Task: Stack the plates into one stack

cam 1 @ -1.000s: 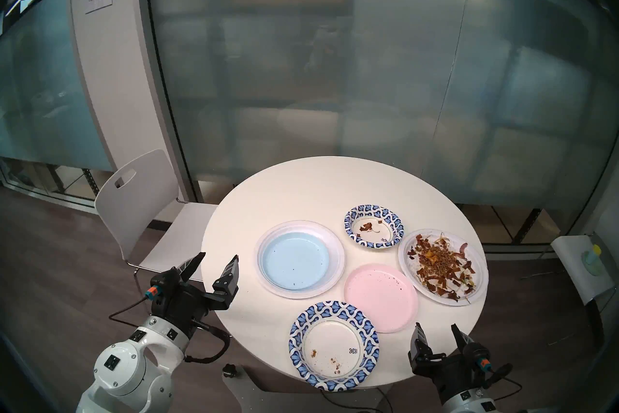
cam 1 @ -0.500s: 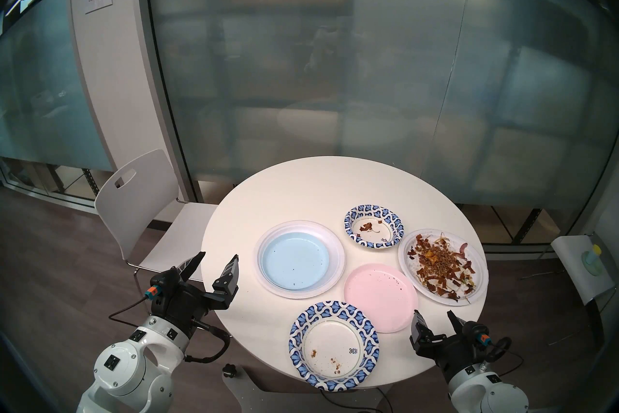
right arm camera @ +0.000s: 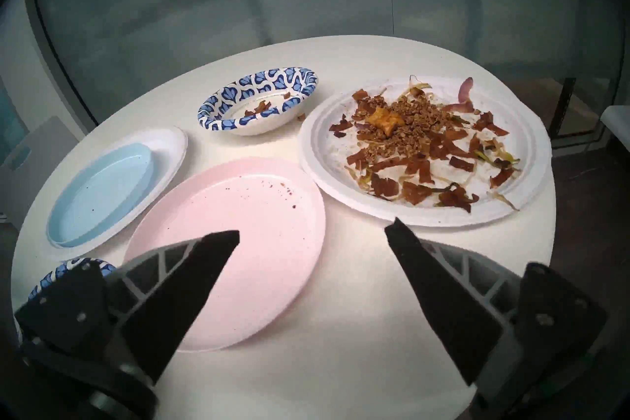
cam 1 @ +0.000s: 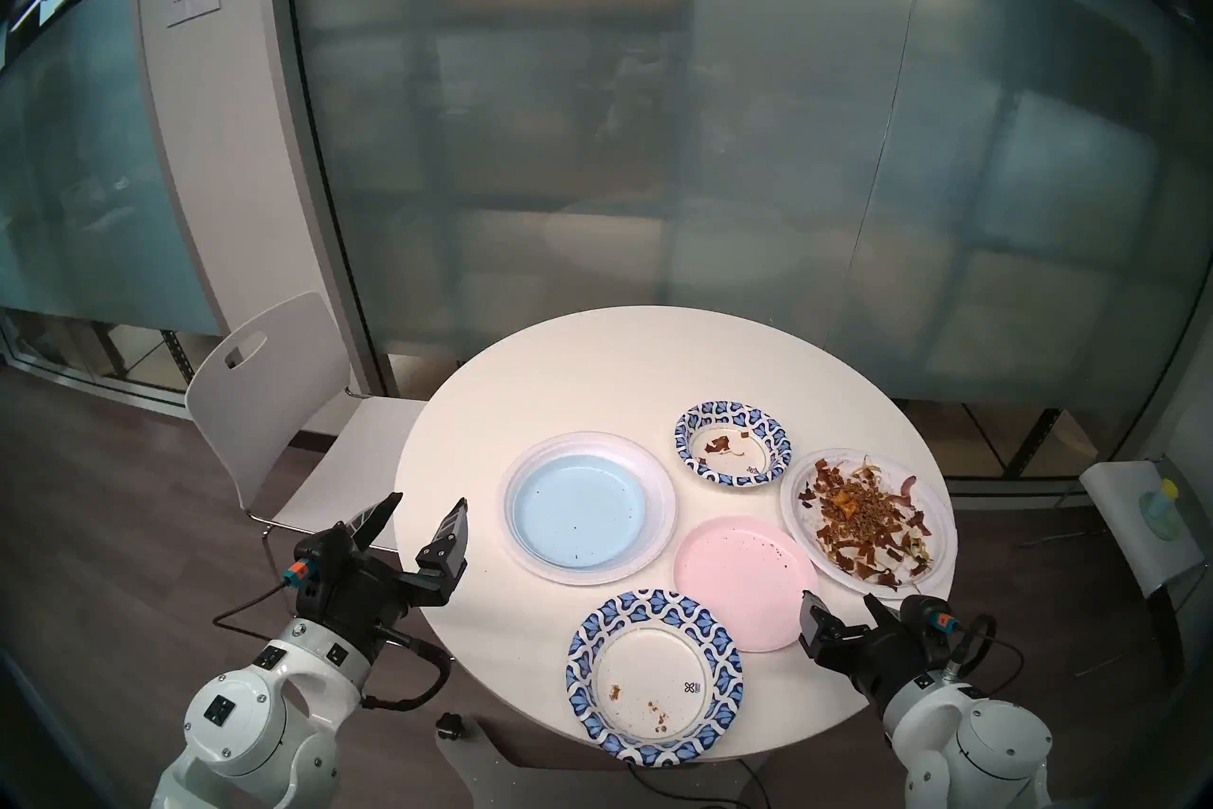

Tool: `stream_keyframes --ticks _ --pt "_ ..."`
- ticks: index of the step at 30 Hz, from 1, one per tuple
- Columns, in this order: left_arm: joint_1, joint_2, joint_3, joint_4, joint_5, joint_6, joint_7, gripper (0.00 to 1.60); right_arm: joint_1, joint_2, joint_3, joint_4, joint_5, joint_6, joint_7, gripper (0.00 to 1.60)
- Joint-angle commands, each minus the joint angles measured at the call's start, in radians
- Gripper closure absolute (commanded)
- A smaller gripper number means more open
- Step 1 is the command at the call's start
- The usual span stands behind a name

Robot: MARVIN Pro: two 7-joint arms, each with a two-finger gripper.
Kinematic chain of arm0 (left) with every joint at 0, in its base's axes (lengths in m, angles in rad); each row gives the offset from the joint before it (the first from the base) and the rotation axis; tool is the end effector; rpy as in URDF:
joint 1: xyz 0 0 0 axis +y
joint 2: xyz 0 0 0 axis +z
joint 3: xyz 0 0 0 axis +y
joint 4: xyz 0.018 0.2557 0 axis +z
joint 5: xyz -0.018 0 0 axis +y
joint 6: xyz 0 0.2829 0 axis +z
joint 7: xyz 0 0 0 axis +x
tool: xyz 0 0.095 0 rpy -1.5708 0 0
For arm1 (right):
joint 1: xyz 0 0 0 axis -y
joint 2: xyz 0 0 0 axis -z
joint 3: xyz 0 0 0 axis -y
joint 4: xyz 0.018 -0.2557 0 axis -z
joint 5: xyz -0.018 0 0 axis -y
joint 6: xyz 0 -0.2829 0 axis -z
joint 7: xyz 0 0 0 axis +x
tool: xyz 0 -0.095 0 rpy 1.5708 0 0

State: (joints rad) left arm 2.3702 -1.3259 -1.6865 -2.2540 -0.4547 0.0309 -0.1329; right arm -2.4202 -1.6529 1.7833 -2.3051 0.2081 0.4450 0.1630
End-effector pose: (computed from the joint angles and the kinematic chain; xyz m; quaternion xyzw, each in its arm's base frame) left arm 0.2063 0.0308 -0.2446 0.7459 0.0049 0.6513 0.1392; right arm 0.1744 -0.0419 -0.2791 -0.8631 0.0826 -0.4946 0.0599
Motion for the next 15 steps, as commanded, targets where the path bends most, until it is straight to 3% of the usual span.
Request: stream_keyframes --ticks 1,15 --pt "-0.002 -0.002 0.000 -0.021 0.000 -0.004 0.000 0.00 0.044 0.006 0.004 -0.026 0.015 0.065 -0.002 0.00" --pt "-0.003 -0.009 -0.002 -0.021 0.003 -0.002 -0.005 0.00 0.063 0.011 0.006 0.016 0.016 0.104 0.000 0.00"
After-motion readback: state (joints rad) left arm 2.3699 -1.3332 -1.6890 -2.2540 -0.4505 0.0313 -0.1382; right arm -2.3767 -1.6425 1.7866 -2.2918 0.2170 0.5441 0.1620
